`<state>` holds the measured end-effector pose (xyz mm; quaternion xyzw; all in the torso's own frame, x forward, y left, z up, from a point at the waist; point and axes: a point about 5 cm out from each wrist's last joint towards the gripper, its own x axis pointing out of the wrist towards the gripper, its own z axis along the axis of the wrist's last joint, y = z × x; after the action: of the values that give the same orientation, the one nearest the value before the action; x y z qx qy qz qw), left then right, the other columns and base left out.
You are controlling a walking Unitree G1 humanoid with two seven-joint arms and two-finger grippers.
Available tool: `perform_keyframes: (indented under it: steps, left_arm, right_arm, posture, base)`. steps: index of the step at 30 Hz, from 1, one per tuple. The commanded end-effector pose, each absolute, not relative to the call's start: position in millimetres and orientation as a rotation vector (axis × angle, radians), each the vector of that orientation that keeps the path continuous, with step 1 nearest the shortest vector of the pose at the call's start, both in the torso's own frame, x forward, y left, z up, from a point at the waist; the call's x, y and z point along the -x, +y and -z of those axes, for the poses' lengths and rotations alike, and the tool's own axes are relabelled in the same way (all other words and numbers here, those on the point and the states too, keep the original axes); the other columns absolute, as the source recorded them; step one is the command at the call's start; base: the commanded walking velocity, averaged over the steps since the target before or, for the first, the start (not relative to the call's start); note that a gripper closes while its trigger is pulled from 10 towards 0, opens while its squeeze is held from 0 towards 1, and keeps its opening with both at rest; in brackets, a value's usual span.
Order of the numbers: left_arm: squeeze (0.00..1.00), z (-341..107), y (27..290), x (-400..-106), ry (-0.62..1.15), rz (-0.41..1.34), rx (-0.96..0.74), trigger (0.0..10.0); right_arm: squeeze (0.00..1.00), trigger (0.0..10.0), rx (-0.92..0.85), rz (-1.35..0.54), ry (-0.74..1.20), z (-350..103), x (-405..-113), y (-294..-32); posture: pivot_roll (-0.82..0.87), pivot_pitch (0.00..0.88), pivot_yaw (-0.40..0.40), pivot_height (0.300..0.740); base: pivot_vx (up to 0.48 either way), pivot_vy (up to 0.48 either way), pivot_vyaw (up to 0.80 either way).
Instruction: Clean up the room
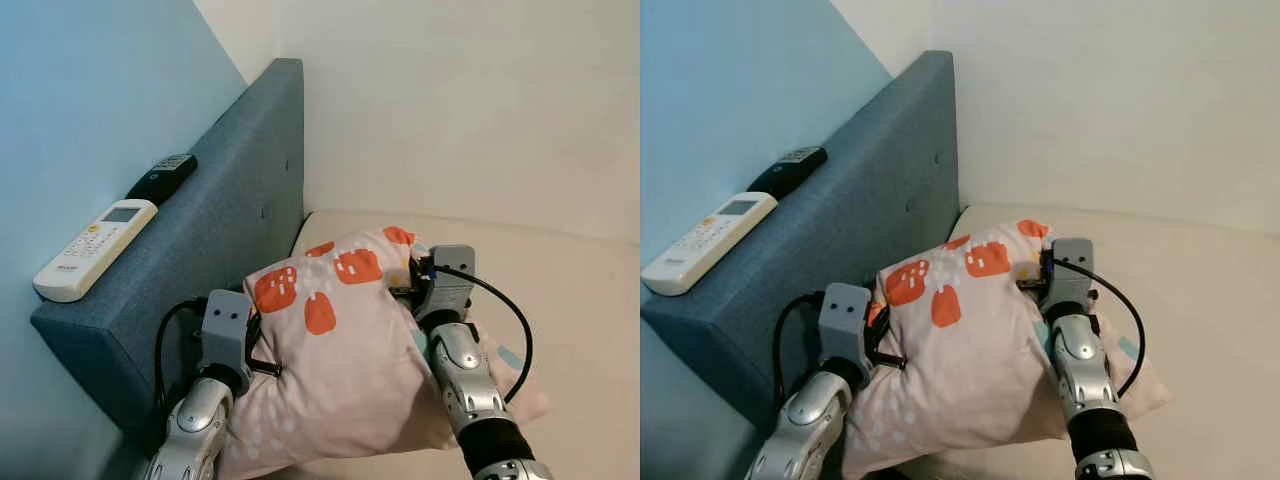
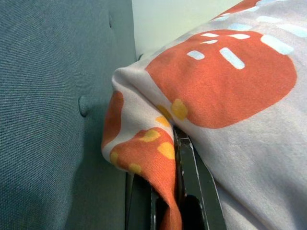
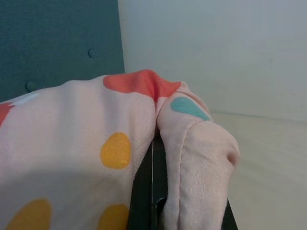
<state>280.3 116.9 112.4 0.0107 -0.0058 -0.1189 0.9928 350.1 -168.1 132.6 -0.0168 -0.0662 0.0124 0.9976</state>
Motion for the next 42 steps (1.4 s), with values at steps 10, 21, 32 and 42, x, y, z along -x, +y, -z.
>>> perform_keyframes:
  steps: [10,21,32,42]
  left_arm:
    - [0.00,-117.2,114.6,-281.8,-0.043,0.262,-0.037,10.0]
    - [0.00,-117.5,114.8,-283.0,-0.040,0.265,-0.073,10.0]
    - [0.00,-114.2,117.2,-284.1,-0.016,0.250,-0.058,10.0]
    - [0.00,-114.7,118.1,-284.7,-0.028,0.247,-0.077,10.0]
  right_arm:
    - [0.00,10.0,0.002,-0.035,-0.146,-136.3,-351.7,-162.7]
    - [0.00,10.0,-0.012,-0.025,-0.136,-135.3,-351.7,-164.2]
    - [0.00,10.0,-0.013,-0.025,-0.125,-134.3,-352.0,-164.7]
    - [0.00,10.0,-0.015,-0.022,-0.123,-133.7,-351.6,-165.0]
  posture:
    - [-0.05,0.088,-0.008,0.740]
    - [-0.05,0.095,-0.007,0.740]
    - [-0.05,0.095,-0.008,0.740]
    - [-0.05,0.098,-0.006,0.740]
  base:
    - [0.000,0.000,0.00]
    - [0.000,-0.138,0.00]
    - [0.000,-0.087,0.00]
    - [0.000,0.000,0.00]
